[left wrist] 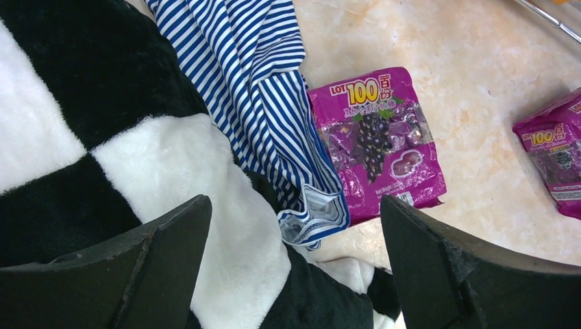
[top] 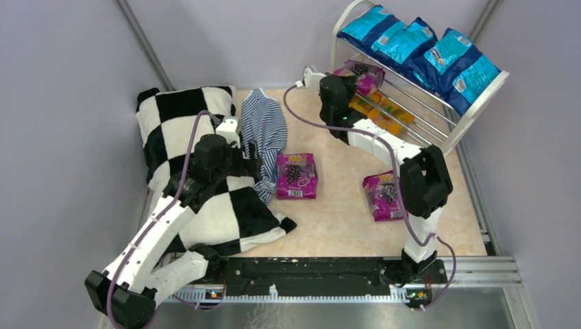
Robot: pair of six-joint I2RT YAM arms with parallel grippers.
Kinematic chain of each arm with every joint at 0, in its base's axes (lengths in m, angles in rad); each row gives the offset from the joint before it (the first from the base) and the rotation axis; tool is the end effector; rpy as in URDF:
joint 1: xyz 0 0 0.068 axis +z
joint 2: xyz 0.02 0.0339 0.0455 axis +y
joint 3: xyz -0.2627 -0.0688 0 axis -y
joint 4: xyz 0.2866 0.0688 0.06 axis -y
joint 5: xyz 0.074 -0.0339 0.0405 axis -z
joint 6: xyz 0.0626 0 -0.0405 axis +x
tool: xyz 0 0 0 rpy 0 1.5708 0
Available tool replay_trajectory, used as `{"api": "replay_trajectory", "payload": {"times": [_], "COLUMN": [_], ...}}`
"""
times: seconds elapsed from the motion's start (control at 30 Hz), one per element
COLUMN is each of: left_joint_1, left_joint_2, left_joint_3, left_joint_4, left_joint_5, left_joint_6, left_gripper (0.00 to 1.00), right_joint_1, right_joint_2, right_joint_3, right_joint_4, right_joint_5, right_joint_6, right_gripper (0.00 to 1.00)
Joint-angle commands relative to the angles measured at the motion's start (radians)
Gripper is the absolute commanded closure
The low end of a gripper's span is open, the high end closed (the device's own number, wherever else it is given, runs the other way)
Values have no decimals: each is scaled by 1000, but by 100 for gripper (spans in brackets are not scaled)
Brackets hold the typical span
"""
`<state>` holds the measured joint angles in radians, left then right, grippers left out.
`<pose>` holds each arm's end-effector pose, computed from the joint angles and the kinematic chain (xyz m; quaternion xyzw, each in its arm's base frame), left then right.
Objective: Place and organize the candy bags onto the shelf
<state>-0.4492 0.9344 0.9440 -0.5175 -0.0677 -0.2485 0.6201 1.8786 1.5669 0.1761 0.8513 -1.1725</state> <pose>0.2443 -0.1130 0.3212 0.0692 0.8590 -0.1457 0.4860 0.4383 0.2551 0.3175 -0.3663 0.6406 -0.4626 0.4914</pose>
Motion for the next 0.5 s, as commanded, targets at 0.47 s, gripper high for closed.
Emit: {"api": "replay_trajectory", "payload": {"times": [0.47], "left_joint_1": [7], "left_joint_2": [41], "left_joint_3": [-27], "left_joint_4": [82], "left_joint_5": [-1], "left_joint_6": [23], "left_gripper": [1], "right_joint_1": [-157], "right_joint_2": [197], "right_joint_3": [241], "right_joint_4": [393], "right_joint_5": [-4], "right_joint_6": [-156], "right_gripper": [100]}}
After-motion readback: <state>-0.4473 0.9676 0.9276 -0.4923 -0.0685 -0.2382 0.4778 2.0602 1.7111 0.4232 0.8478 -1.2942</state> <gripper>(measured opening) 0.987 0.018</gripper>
